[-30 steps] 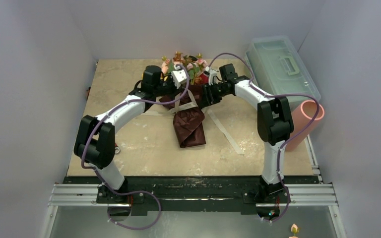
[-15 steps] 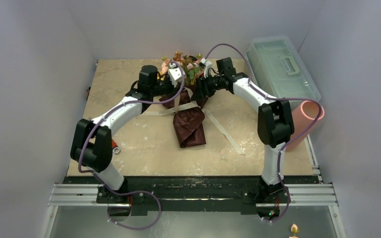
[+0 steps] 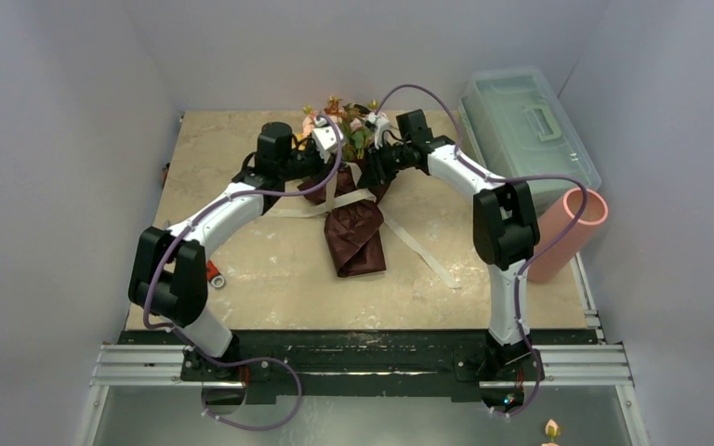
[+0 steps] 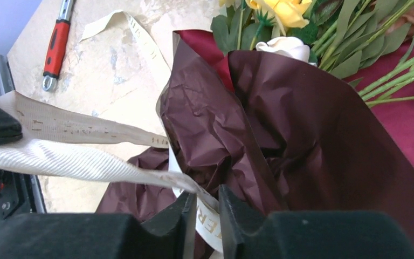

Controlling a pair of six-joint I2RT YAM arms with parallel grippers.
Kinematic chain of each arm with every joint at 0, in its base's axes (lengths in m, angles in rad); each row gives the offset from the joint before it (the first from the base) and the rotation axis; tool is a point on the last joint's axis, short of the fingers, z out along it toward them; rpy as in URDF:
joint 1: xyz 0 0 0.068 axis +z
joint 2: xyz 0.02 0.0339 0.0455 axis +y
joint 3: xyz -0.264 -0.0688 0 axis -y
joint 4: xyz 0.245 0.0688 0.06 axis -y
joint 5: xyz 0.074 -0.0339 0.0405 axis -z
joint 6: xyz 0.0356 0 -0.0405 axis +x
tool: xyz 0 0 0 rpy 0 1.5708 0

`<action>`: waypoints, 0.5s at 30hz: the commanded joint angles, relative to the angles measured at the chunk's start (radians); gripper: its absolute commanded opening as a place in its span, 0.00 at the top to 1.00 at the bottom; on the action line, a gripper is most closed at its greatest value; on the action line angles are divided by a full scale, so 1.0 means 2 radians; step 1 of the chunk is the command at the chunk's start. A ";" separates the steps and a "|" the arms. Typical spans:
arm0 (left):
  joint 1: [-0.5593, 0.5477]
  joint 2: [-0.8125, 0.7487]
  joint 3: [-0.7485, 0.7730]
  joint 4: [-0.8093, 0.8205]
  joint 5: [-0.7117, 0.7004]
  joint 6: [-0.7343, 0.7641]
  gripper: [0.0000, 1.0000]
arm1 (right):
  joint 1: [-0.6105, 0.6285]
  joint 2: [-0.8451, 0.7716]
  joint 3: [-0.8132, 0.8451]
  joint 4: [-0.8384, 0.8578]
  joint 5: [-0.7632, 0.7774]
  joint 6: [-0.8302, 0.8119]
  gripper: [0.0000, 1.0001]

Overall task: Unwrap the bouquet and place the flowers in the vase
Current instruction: Untie the ribbon from the wrapping paper.

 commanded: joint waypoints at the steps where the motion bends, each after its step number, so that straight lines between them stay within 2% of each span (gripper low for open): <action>1: 0.010 -0.019 -0.007 0.017 0.006 -0.008 1.00 | 0.003 -0.028 0.008 -0.003 -0.013 -0.014 0.80; 4: 0.013 -0.022 -0.016 0.005 0.007 0.007 1.00 | 0.002 -0.036 0.023 -0.003 -0.016 -0.012 0.99; 5: 0.013 -0.024 -0.021 -0.001 0.008 0.017 1.00 | 0.002 -0.038 0.029 -0.001 -0.019 -0.008 1.00; 10: 0.013 -0.028 -0.046 -0.035 0.010 0.065 1.00 | 0.003 -0.047 0.055 0.024 -0.033 0.043 1.00; 15: 0.013 -0.033 -0.058 -0.036 0.004 0.073 1.00 | 0.009 -0.047 0.069 0.043 -0.058 0.078 1.00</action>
